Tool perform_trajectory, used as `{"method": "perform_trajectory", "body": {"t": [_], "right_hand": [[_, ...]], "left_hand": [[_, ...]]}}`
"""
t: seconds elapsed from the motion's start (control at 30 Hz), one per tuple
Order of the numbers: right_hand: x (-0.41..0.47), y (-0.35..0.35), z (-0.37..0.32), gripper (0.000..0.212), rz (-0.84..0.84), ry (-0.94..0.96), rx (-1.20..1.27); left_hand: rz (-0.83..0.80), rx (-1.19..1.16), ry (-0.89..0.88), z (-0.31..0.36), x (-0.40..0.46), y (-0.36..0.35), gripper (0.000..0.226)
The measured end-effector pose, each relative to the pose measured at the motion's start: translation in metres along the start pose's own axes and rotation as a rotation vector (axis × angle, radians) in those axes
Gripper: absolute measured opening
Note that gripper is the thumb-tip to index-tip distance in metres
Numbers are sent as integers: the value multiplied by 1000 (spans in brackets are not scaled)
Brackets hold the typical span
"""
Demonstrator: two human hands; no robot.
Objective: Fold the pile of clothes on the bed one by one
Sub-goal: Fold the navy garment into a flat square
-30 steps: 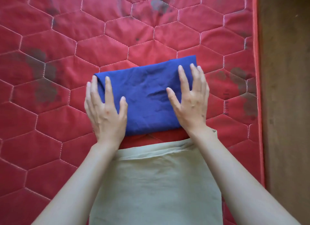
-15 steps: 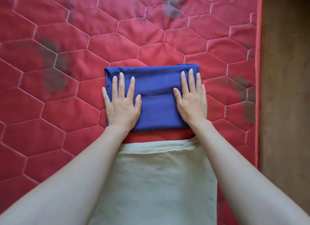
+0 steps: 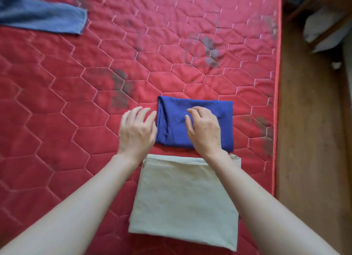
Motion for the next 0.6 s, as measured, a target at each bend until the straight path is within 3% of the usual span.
{"method": "perform_trajectory", "body": {"t": [0.3,0.6], "right_hand": [[-60,-76,-130,31,-178,148,-90],[-32,-160,-284,37,-205,136,-132]], "left_hand": [[-179,121,188,-147,-105,31,42],[-167,157,266,-345,-117,74,47]]}}
Point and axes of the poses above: each hand's wrist, its own x-axis towards the middle knuckle, its own y-axis out of the back of the hand, z = x × y, the point moved 2 cm from there along x, towards the middle knuckle, and after that the axes turned 9 degrees about x, right-handed, at the moved point
